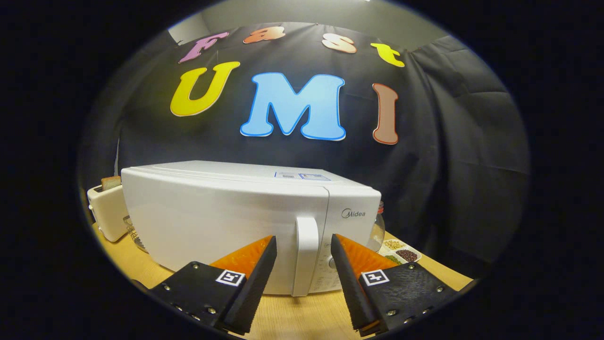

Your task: Open the microwave, put the food inside, and close the microwave door.

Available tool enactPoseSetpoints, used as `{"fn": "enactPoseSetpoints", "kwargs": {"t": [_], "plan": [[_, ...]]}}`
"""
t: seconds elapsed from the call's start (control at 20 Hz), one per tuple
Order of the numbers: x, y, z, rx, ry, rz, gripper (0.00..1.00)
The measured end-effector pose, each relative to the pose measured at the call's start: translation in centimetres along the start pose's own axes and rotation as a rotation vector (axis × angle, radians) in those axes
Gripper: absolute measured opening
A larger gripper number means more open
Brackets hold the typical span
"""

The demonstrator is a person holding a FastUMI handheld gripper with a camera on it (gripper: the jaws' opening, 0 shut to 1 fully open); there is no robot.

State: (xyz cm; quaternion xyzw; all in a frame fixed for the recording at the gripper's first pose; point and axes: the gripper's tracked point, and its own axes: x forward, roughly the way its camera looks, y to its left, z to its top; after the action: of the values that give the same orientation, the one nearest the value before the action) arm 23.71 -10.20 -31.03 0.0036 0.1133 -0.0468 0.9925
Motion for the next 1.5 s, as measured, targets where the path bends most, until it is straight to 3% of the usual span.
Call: {"fn": "enactPoseSetpoints", "kwargs": {"t": [0.05, 0.1, 0.2, 0.25, 0.3, 0.45, 0.7, 0.8, 1.15, 1.5], "plan": [[0.1, -0.2, -0.3, 0.006, 0.012, -0.005, 0.73], [0.7, -0.3, -0.6, 0.023, 0.027, -0.001, 0.54], [0.8, -0.1, -0.9, 0.067, 0.05, 0.017, 0.32], [0.8, 0.1, -1.1, 0.073, 0.066, 0.031, 0.31], [0.6, -0.1, -0.8, 0.075, 0.06, 0.041, 0.21], [0.5, 0.1, -1.0, 0.118, 0.082, 0.085, 0.1], [-0.3, 0.2, -1.3, 0.132, 0.107, 0.108, 0.1], [-1.8, 0.4, -1.4, 0.071, 0.079, 0.094, 0.1], [-8.8, 1.4, -2.1, 0.054, 0.069, 0.124, 0.1], [-17.8, 6.2, -2.9, 0.074, 0.036, 0.146, 0.1]]}}
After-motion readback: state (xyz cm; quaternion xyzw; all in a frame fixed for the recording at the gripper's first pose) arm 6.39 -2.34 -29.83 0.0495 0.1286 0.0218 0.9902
